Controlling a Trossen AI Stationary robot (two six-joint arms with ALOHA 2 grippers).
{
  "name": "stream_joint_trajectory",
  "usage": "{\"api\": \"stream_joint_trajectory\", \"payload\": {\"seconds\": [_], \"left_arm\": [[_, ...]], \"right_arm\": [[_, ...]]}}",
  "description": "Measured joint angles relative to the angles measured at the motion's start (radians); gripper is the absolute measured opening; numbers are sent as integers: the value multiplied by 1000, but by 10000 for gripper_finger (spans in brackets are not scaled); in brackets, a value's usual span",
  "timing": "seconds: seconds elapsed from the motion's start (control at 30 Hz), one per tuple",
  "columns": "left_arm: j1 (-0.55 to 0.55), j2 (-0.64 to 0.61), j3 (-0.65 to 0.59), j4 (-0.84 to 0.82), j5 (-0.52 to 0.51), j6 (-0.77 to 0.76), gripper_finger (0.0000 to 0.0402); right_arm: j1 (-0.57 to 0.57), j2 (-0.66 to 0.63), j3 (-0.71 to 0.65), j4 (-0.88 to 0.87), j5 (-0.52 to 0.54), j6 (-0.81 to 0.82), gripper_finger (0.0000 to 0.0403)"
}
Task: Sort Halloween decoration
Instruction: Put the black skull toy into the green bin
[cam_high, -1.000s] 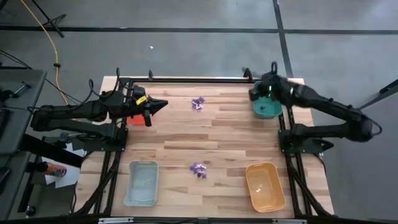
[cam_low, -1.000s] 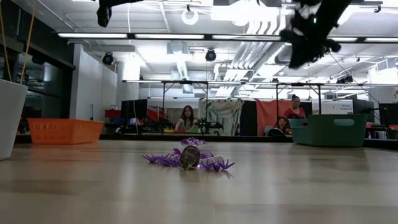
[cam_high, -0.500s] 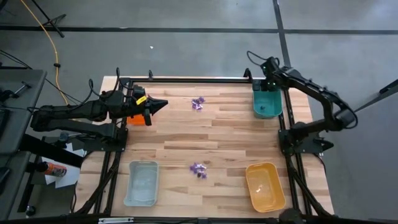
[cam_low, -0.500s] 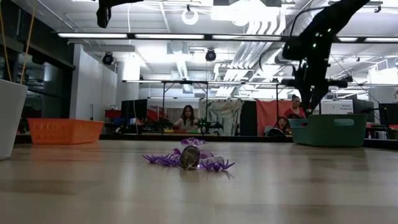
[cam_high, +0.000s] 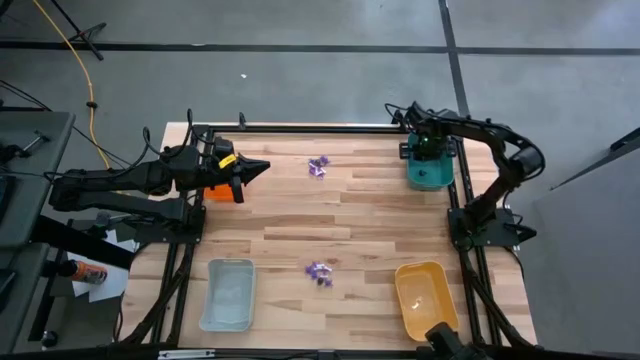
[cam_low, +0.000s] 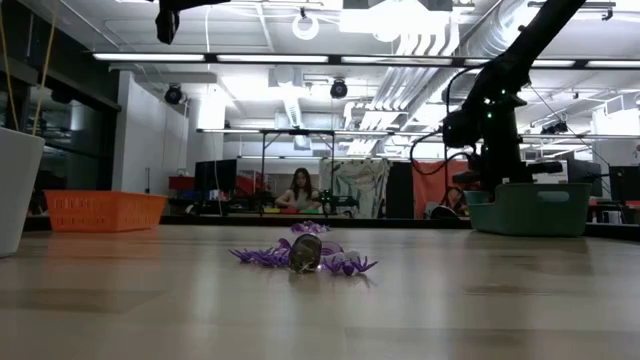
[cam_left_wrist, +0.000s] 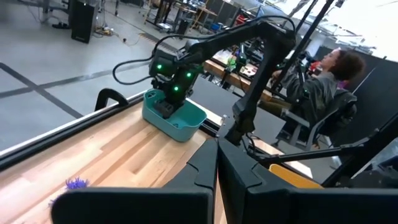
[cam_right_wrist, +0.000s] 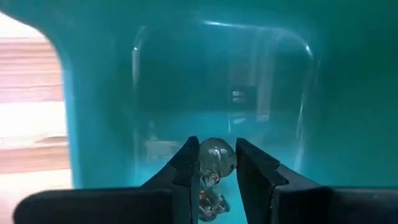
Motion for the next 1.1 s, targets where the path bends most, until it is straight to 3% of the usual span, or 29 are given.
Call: {"api": "stream_joint_trajectory", "payload": {"seconds": [0.4, 0.83, 0.97, 1.1], "left_arm": [[0, 0, 0, 0, 0, 65, 1], [0, 0, 0, 0, 0, 66, 1], [0, 0, 0, 0, 0, 71, 1], [0, 0, 0, 0, 0, 138, 1]], "right_arm": [[0, -1, 0, 10, 12, 19, 74], [1, -8, 0, 13, 9, 17, 189], [1, -80, 0, 39, 9, -1, 196], [5, -231, 0, 107, -15, -19, 197]]}}
